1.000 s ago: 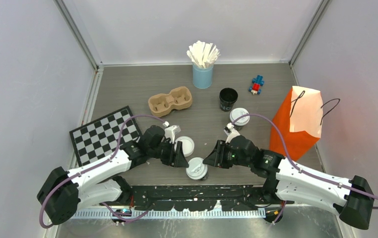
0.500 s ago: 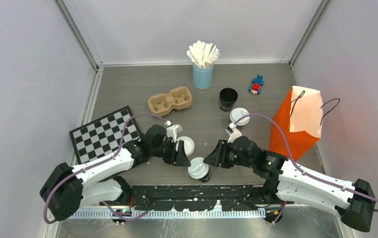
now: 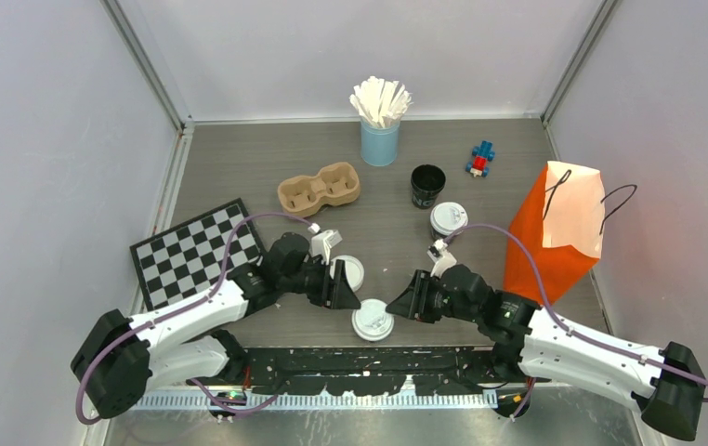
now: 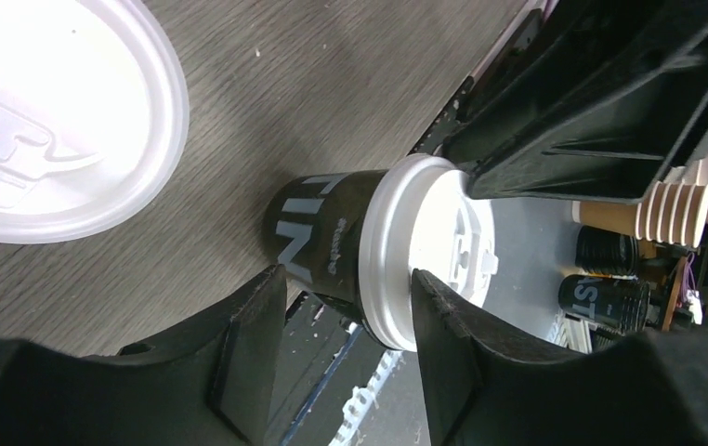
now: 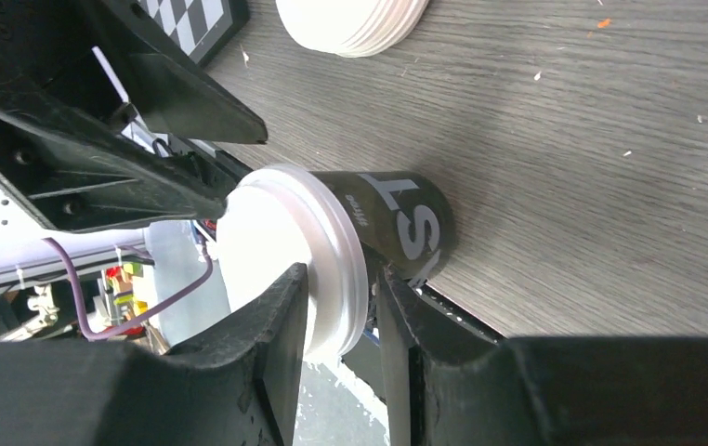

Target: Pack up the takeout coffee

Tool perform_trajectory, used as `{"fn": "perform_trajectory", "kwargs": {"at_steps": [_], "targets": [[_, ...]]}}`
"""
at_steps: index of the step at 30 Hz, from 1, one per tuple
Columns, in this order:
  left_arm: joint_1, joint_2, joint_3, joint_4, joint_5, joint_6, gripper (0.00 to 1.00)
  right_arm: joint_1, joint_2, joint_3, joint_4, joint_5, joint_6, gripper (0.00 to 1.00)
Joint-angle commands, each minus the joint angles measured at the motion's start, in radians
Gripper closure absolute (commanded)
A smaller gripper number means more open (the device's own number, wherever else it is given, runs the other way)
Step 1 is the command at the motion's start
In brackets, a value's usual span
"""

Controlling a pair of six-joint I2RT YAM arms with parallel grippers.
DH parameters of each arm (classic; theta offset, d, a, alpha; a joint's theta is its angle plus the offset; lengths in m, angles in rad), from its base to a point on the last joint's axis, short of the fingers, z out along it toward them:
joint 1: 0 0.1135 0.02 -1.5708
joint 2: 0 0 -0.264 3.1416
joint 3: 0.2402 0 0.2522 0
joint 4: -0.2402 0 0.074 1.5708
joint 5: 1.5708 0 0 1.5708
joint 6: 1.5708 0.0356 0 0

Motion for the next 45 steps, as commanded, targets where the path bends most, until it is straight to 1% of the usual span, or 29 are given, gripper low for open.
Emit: {"fn": "perform_trajectory", "kwargs": {"at_steps": [1,6,9,13,17,19,24,31,33,36,40,45], "targets": [[-0.008,-0.036,-0.021,0.079,0.028,-0.035,0.46,0.005,-0.038,-0.016,0.045,0.004,0.017,0.62],[-0.019,-0.032,-0.043,0.095,0.032,-0.05,0.46,0.005,-0.067,-0.003,0.012,0.017,0.0,0.62],[-0.022,-0.032,-0.048,0.095,0.028,-0.049,0.45,0.005,-0.077,0.016,-0.008,0.02,-0.012,0.6],[-0.021,-0.041,-0.046,0.078,0.014,-0.039,0.44,0.005,-0.086,0.047,-0.043,0.022,-0.025,0.54],[-0.021,-0.057,-0.045,0.059,0.003,-0.027,0.42,0.005,-0.077,0.063,-0.066,0.003,-0.029,0.45],[-0.021,-0.062,-0.048,0.058,0.0,-0.027,0.42,0.006,-0.065,0.069,-0.066,-0.004,-0.029,0.45],[-0.021,-0.062,-0.051,0.058,0.003,-0.027,0.42,0.024,-0.015,0.077,-0.042,-0.009,-0.019,0.46],[-0.021,-0.05,-0.063,0.052,-0.009,-0.018,0.49,0.055,0.032,0.068,-0.004,0.008,-0.007,0.47],[-0.022,-0.041,-0.07,0.052,-0.011,-0.015,0.5,0.061,0.044,0.058,0.014,0.008,-0.002,0.49],[-0.023,-0.036,-0.087,0.053,-0.014,-0.015,0.53,0.068,0.052,0.028,0.045,0.013,0.012,0.55],[-0.023,-0.052,-0.122,0.063,-0.03,-0.027,0.55,0.069,0.03,-0.021,0.057,0.027,0.027,0.61],[-0.024,-0.055,-0.156,0.094,-0.032,-0.045,0.56,0.07,-0.019,-0.073,0.03,0.058,0.043,0.64]]}}
